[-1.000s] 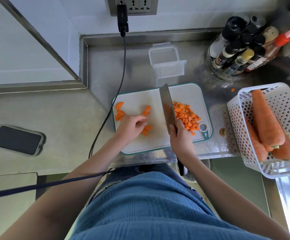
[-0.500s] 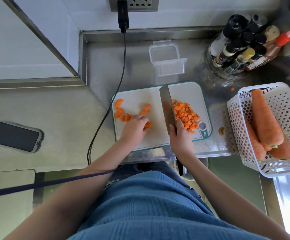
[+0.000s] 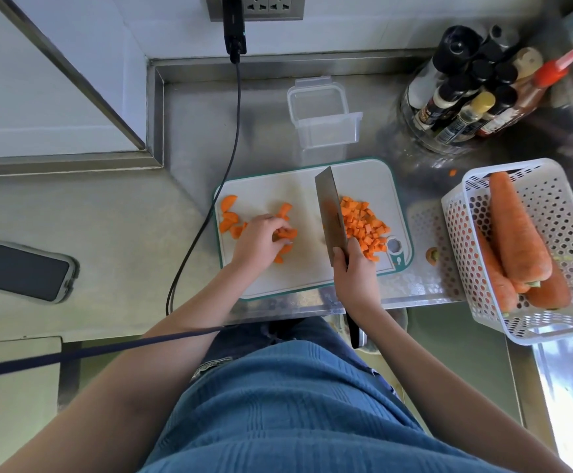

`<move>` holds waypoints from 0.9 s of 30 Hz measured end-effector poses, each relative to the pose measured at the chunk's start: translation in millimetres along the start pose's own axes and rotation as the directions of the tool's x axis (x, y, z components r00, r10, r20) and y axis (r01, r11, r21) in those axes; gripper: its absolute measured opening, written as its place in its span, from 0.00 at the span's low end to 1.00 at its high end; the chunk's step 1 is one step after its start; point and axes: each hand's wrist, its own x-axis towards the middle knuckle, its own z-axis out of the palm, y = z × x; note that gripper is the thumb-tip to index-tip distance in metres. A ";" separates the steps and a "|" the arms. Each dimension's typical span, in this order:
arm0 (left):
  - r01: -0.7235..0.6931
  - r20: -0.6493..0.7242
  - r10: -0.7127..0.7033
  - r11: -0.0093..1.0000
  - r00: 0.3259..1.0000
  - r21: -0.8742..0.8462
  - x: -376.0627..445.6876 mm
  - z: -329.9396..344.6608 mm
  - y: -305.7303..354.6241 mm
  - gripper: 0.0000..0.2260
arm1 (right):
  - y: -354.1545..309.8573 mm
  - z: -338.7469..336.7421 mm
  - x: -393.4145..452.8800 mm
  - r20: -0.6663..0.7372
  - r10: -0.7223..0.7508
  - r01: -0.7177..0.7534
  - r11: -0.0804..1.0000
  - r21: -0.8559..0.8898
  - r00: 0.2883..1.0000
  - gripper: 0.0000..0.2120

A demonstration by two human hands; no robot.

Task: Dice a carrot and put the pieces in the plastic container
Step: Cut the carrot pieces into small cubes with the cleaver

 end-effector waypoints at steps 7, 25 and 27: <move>-0.079 -0.137 0.089 0.994 0.987 0.075 3.1 -3.8 -2.5 0.12 | 2.5 -2.2 -2.5 0.006 0.013 -0.013 1.000 0.018 1.000 0.09; -0.284 0.016 0.288 0.933 0.958 0.221 -3.8 0.7 -8.0 0.07 | 2.0 -3.1 4.1 -0.007 0.013 -0.013 1.000 0.028 1.000 0.06; -0.294 0.022 0.298 0.924 0.954 0.243 -3.9 2.0 -7.2 0.06 | 1.3 -3.0 5.7 -0.005 0.007 -0.007 1.000 0.023 1.000 0.06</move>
